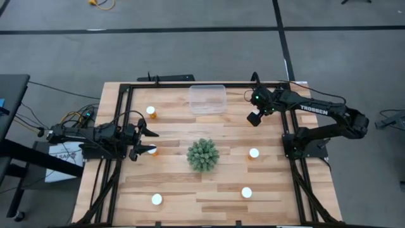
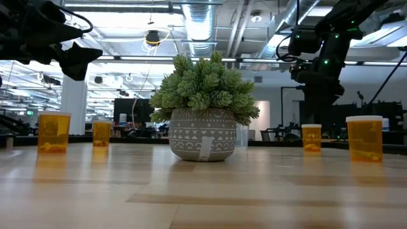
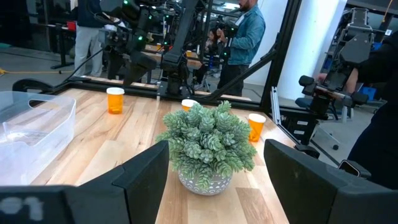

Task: Pick and place pill bottles into a basket
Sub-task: Put the orange pill bottle into the transparent bin

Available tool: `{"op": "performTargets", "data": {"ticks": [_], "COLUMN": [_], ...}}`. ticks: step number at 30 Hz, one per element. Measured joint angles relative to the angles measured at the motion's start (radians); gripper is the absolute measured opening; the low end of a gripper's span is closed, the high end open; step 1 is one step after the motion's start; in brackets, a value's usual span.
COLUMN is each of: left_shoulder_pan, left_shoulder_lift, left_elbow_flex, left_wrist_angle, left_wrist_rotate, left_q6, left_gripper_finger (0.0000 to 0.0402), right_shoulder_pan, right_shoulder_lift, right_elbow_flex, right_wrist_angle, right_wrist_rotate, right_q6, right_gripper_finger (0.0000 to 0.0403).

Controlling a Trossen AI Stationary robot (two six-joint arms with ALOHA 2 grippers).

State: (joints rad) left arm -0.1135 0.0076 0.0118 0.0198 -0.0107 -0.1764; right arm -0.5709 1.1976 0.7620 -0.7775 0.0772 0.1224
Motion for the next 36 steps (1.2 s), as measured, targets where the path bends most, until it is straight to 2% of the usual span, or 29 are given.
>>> {"op": "performTargets", "data": {"ticks": [14, 19, 29, 33, 36], "left_shoulder_pan": [0.0, 0.0, 0.0, 0.0, 0.0], "left_shoulder_lift": [0.0, 0.0, 0.0, 0.0, 0.0], "left_elbow_flex": [0.0, 0.0, 0.0, 0.0, 0.0], "left_wrist_angle": [0.0, 0.0, 0.0, 0.0, 0.0], "left_wrist_rotate": [0.0, 0.0, 0.0, 0.0, 0.0], "left_q6": [0.0, 0.0, 0.0, 0.0, 0.0], "left_gripper_finger": [0.0254, 0.0254, 0.0254, 0.0254, 0.0254], "right_shoulder_pan": [0.0, -0.001, 0.006, 0.006, 0.006], "right_shoulder_lift": [0.005, 0.062, 0.185, 0.197, 0.196], "right_elbow_flex": [0.0, 0.0, 0.0, 0.0, 0.0], "right_wrist_angle": [0.003, -0.011, 0.057, 0.079, 0.08], "right_wrist_rotate": [-0.001, -0.052, -0.05, -0.05, -0.05], "right_q6": [0.008, -0.003, -0.053, -0.053, -0.054], "right_gripper_finger": [0.0359, 0.0359, 0.0358, 0.0345, 0.032]}}
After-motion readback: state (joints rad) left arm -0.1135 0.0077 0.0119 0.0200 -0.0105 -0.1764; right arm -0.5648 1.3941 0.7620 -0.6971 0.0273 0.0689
